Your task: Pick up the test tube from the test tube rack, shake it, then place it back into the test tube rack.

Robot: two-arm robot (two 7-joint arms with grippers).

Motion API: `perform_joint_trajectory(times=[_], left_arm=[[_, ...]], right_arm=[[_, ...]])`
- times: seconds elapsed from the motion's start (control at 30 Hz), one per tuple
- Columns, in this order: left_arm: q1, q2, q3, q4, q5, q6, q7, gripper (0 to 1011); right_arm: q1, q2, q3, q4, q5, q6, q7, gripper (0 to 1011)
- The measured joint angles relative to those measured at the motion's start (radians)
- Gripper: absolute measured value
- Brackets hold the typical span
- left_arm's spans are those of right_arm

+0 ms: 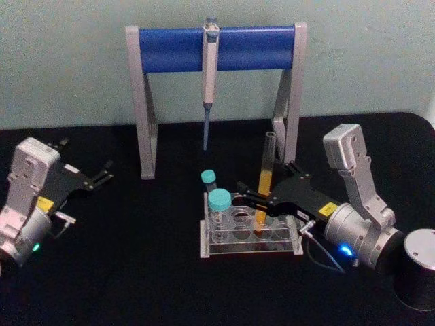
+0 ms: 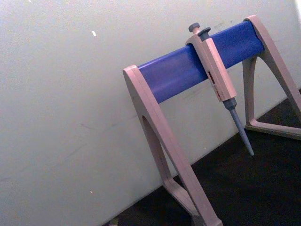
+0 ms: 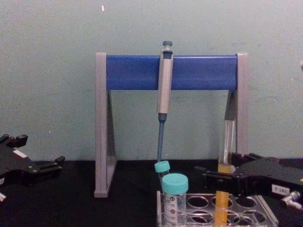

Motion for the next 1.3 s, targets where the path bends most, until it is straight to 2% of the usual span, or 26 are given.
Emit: perform_joint_trajectory(times=[0.2, 0.33, 0.47, 0.6, 0.67, 0.77, 0.97, 1.3], left_arm=[[0.000, 0.000, 0.000, 0.000, 0.000, 0.000, 0.000, 1001], [0.000, 0.000, 0.000, 0.000, 0.000, 0.000, 0.000, 1001], [0.000, 0.000, 0.000, 0.000, 0.000, 0.000, 0.000, 1001], [0.000, 0.000, 0.000, 0.000, 0.000, 0.000, 0.000, 1001], [0.000, 0.000, 0.000, 0.000, 0.000, 0.000, 0.000, 1002], [0.000, 0.000, 0.000, 0.000, 0.000, 0.000, 0.000, 1002], [0.000, 0.000, 0.000, 0.000, 0.000, 0.000, 0.000, 1001], [0.000, 0.000, 0.000, 0.000, 0.000, 0.000, 0.000, 1001]], right_arm=[[-0.022, 0.016, 0.025, -0.018, 0.015, 0.000, 0.003, 1000], [-0.056, 0.039, 0.051, -0.047, 0.031, 0.000, 0.004, 1000], [-0.111, 0.068, 0.097, -0.090, 0.057, -0.027, 0.002, 1000], [-0.161, 0.076, 0.140, -0.115, 0.063, -0.068, -0.029, 1000], [-0.179, 0.074, 0.156, -0.118, 0.050, -0.094, -0.053, 1000], [-0.208, 0.055, 0.180, -0.105, -0.010, -0.155, -0.117, 1000], [-0.218, 0.018, 0.188, -0.050, -0.080, -0.209, -0.176, 1000], [-0.206, -0.041, 0.189, 0.037, -0.142, -0.226, -0.216, 1000]])
